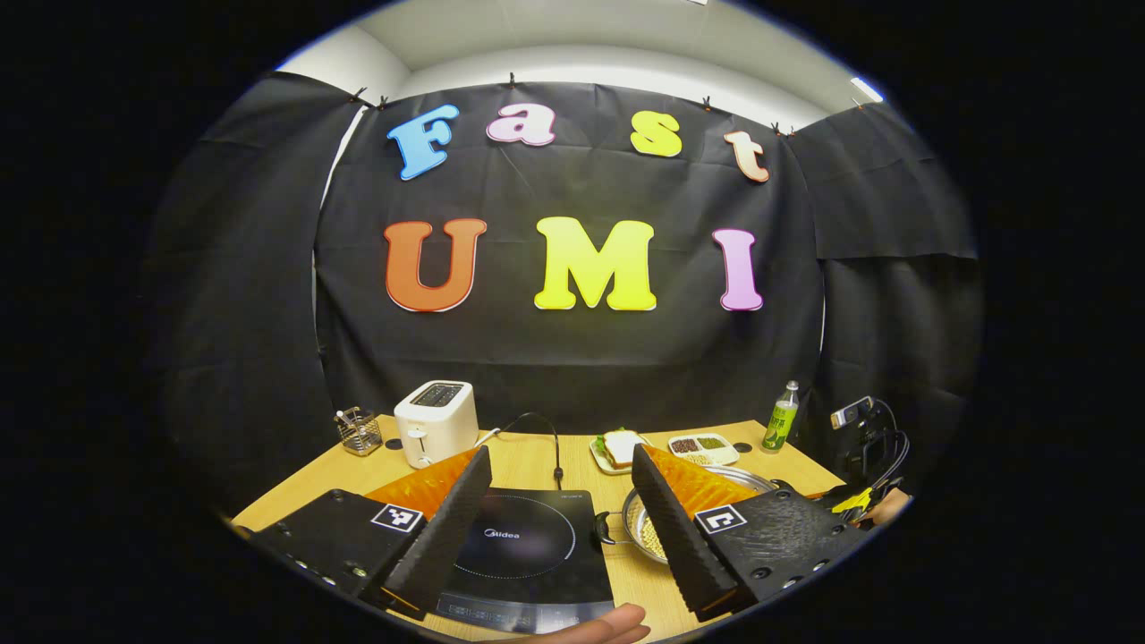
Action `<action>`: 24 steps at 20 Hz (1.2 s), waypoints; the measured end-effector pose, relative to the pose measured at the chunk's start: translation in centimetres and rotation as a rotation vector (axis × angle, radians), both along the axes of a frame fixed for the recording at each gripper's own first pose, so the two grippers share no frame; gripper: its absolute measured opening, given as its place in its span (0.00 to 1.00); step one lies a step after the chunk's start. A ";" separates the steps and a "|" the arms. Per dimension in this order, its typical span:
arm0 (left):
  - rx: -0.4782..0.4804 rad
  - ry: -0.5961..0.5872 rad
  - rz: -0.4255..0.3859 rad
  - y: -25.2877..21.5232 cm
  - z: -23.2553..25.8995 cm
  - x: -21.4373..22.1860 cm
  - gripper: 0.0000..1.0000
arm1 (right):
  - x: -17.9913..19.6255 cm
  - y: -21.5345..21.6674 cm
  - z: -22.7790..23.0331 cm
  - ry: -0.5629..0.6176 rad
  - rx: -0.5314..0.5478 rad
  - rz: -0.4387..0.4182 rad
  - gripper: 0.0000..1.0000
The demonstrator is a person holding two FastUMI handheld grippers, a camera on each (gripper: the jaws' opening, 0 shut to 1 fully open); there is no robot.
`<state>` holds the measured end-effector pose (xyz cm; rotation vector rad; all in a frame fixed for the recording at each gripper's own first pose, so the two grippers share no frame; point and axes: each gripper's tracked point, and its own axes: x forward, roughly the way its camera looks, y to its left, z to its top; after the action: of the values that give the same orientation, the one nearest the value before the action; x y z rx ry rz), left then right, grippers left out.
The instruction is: First push the handle of the pot to place it horizontally, then grasp the pot with both hands and set it on the induction cooktop.
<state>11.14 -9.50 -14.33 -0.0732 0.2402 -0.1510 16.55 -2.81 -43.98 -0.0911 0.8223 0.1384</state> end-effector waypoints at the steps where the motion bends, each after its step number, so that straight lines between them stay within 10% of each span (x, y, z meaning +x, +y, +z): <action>1: 0.001 0.008 -0.014 -0.6 -0.4 0.3 0.95 | 0.1 -0.2 0.5 -0.022 0.004 -0.013 0.04; 7: -0.025 0.090 -0.048 -2.7 -4.1 1.3 0.95 | 0.0 -1.2 5.0 -0.148 0.022 -0.068 0.24; 12: -0.026 0.162 -0.068 -4.2 -7.0 1.9 0.95 | -0.7 -1.4 8.0 -0.195 0.031 -0.087 0.98; 24: 0.022 0.372 -0.126 -8.4 -16.0 4.1 0.95 | 1.7 0.6 7.9 -0.169 0.095 -0.097 0.99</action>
<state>15.22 -17.90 -30.34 -0.0640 0.6179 -0.2601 18.20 -2.19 -36.09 0.0266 0.6491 0.0774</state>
